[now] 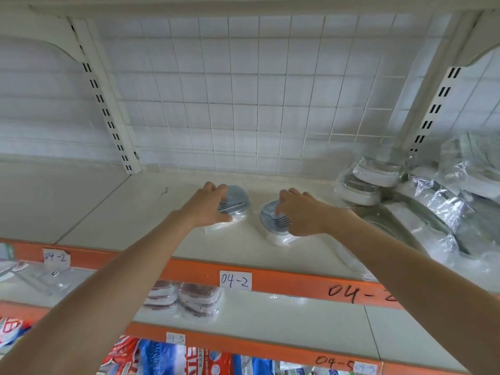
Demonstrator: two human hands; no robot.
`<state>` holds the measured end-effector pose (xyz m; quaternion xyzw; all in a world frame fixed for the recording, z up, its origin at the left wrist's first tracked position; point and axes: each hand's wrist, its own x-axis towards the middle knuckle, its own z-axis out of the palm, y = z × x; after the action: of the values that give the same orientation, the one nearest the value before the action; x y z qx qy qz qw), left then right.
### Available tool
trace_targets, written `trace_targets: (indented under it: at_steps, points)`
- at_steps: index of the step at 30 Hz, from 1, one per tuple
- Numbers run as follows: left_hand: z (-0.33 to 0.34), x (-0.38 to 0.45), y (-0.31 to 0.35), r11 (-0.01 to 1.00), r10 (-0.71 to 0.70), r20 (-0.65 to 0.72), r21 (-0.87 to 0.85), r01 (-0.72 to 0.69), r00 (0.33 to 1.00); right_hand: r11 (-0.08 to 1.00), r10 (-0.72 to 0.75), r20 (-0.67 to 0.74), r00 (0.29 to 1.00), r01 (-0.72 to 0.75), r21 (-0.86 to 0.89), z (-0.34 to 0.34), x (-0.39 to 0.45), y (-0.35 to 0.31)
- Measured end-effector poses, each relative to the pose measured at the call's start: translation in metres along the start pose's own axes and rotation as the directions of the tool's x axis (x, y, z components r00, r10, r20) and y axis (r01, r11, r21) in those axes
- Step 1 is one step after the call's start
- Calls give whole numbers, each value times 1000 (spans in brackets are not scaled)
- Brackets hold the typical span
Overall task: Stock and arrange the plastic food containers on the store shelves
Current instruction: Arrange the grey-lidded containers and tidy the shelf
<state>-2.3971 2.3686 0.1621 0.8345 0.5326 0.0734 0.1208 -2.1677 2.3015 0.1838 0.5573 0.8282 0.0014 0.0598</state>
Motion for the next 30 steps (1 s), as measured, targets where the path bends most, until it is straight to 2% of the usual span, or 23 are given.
trace_targets:
  at_steps: [4,7,11,14,17,20,24,27,30]
  points:
    - [-5,-14,-1,997,-65,47,45,63,997,996,52,41,998,-55,66,13,-4,-2]
    - [-5,-34,-9,997,-72,8,38,72,997,995,77,83,994,-81,51,17,-6,-6]
    - [-9,-64,-21,996,-26,-121,87,37,992,993,117,83,990,-117,1,14,-12,-16]
    - [-17,-86,-27,999,9,-205,49,1,979,991,130,51,990,-128,-30,9,-18,-28]
    - [-23,-108,-29,998,43,-219,44,-34,975,975,201,48,978,-195,-102,6,-25,-43]
    - [-24,-130,-29,995,83,-185,76,-70,979,947,320,61,945,-318,-52,5,-36,-57]
    - [-19,-156,-27,987,133,-147,113,-117,980,924,382,-125,916,-379,46,3,-56,-75]
    - [-7,-172,-20,981,152,-93,138,-139,984,946,312,-293,904,-324,6,2,-75,-90]
    - [16,-184,-9,972,181,-63,161,-169,981,954,256,-377,890,-295,-48,9,-97,-108]
